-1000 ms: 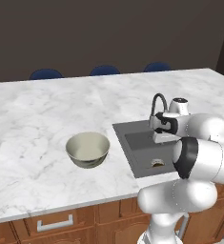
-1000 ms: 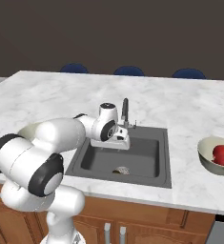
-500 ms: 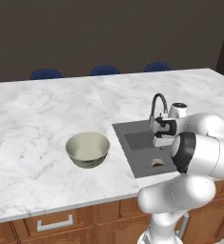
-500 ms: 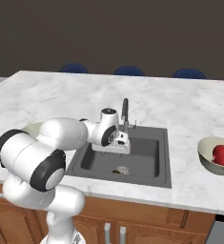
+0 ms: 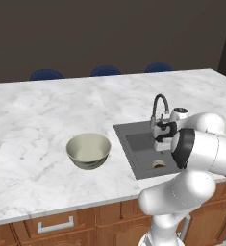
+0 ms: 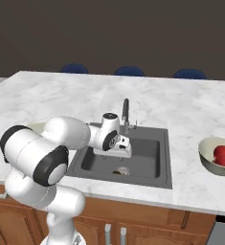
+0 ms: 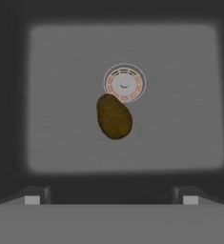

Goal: Pick the onions from the cabinet and place them in one bowl. Pick the avocado from the sink and place it in the other bowl.

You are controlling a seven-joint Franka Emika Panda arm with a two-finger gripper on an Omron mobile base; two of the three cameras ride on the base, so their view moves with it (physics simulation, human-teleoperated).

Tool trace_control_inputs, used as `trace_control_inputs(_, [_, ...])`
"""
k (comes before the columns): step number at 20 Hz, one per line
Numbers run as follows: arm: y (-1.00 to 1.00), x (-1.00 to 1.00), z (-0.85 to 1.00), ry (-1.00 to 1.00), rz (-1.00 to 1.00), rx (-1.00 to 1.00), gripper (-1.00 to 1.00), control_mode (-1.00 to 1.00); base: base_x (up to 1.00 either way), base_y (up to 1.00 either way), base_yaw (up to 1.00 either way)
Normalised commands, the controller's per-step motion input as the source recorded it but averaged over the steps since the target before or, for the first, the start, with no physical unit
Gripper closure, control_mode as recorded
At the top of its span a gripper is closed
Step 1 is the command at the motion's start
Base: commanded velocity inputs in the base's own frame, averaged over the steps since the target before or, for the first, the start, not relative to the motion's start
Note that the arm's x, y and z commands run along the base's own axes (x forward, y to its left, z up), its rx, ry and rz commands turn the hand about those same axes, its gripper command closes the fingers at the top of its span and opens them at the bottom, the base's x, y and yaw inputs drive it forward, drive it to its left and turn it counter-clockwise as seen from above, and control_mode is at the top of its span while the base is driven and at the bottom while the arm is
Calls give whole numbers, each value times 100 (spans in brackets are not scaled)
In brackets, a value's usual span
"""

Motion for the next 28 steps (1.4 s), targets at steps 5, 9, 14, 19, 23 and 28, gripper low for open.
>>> trace_control_inputs(5, [0, 16, -10, 0, 0, 0, -100, -100, 0, 0, 0])
trace_control_inputs(9, [0, 14, -11, 1, 0, 0, -100, -100, 0, 0, 0])
trace_control_inputs(14, [0, 12, -10, 1, 0, 0, -100, -100, 0, 0, 0])
trace_control_inputs(19, [0, 13, -12, 0, 0, 0, -100, -100, 0, 0, 0])
trace_control_inputs(23, [0, 9, -11, 0, 0, 0, -100, -100, 0, 0, 0])
trace_control_inputs(28, [0, 8, -13, 0, 0, 0, -100, -100, 0, 0, 0])
